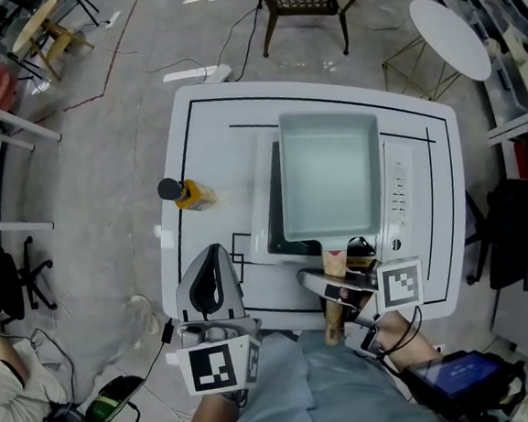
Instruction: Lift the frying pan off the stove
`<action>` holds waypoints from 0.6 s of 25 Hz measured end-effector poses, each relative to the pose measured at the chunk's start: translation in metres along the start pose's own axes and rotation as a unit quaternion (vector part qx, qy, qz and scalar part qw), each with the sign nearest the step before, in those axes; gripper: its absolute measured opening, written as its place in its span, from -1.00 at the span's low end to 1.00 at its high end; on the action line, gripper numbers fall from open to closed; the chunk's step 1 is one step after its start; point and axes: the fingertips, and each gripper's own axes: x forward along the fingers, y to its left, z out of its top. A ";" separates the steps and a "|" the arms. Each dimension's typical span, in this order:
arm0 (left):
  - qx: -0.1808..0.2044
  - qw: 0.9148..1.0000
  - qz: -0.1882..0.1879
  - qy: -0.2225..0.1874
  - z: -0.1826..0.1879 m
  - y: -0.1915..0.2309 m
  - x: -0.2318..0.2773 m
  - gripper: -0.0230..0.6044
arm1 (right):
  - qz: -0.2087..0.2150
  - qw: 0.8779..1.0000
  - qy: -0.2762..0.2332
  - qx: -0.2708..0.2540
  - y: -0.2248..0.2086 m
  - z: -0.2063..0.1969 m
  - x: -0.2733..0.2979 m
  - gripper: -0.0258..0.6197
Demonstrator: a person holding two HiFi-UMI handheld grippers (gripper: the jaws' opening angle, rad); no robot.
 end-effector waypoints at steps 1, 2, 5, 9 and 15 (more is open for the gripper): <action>0.000 1.000 -0.001 -0.003 0.003 -0.001 -0.001 -0.87 | 0.003 1.000 -0.001 -0.003 0.005 0.000 -0.001 -0.77; 0.000 1.000 -0.001 -0.006 0.005 -0.002 -0.002 -0.87 | 0.006 1.000 -0.002 -0.005 0.009 0.000 -0.002 -0.77; 0.000 1.000 -0.005 -0.013 0.013 -0.005 -0.007 -0.87 | 0.008 1.000 -0.006 -0.010 0.020 -0.002 -0.006 -0.77; 0.001 0.999 -0.018 -0.033 0.023 -0.013 -0.007 -0.87 | 0.015 0.999 -0.017 -0.025 0.036 0.001 -0.012 -0.77; 0.005 0.997 -0.051 -0.049 0.038 -0.037 -0.010 -0.87 | 0.013 0.998 -0.038 -0.039 0.057 0.000 -0.034 -0.77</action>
